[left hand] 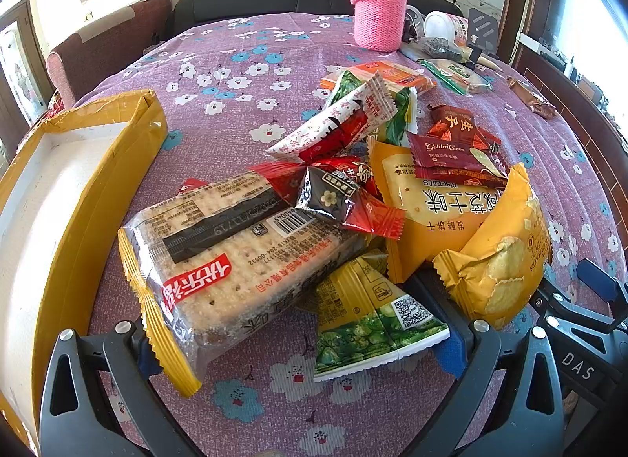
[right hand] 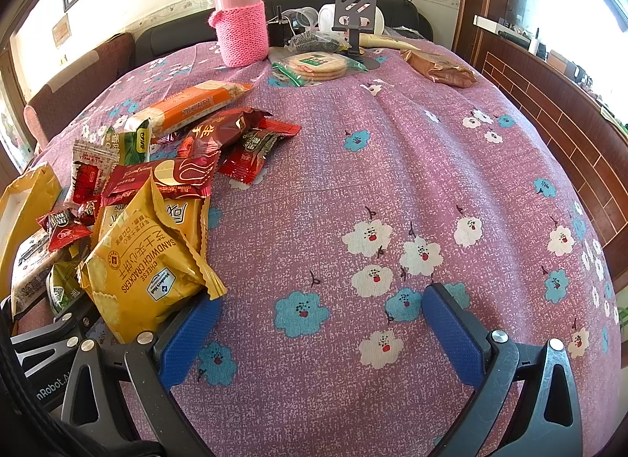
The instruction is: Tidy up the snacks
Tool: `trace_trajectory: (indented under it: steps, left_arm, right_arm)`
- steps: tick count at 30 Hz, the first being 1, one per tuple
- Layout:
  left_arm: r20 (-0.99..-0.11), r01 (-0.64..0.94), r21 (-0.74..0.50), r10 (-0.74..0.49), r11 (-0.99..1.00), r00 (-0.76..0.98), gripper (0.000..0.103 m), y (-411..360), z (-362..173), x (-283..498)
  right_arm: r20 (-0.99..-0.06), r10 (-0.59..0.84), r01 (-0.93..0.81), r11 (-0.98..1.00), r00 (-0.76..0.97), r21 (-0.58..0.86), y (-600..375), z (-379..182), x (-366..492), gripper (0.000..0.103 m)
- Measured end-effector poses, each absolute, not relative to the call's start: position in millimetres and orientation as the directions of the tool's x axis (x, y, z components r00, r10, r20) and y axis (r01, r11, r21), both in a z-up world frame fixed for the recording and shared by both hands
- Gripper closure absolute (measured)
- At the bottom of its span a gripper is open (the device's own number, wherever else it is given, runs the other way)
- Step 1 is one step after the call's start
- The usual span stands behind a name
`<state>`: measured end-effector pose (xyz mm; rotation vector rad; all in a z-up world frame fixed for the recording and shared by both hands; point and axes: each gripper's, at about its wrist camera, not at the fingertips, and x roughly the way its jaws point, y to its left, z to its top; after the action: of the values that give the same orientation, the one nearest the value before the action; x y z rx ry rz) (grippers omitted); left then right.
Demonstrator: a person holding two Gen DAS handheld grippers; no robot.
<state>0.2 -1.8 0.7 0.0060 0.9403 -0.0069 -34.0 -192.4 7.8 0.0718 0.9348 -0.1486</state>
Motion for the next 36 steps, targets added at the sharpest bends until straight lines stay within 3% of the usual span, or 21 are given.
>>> trace_trajectory:
  steps: [22, 26, 31, 36]
  left_arm:
    - [-0.835, 0.039, -0.007, -0.028, 0.999, 0.549, 0.0, -5, 1, 1]
    - [-0.822, 0.04, -0.091, -0.098, 0.995, 0.56, 0.011, 6, 10, -25]
    - [-0.735, 0.081, -0.21, -0.212, 0.974, 0.644, 0.018, 34, 48, -68]
    - [-0.646, 0.063, -0.252, -0.217, 0.966, 0.732, 0.018, 87, 92, -107]
  right_arm:
    - [-0.806, -0.095, 0.158, 0.987, 0.585, -0.002, -192, 8, -34, 0.0]
    - [-0.806, -0.096, 0.158, 0.987, 0.585, -0.002, -192, 8, -34, 0.0]
    - [-0.806, -0.096, 0.158, 0.987, 0.584, -0.002, -192, 8, -34, 0.0]
    - [-0.813, -0.083, 0.135, 0.991, 0.576, -0.005, -194, 8, -34, 0.0]
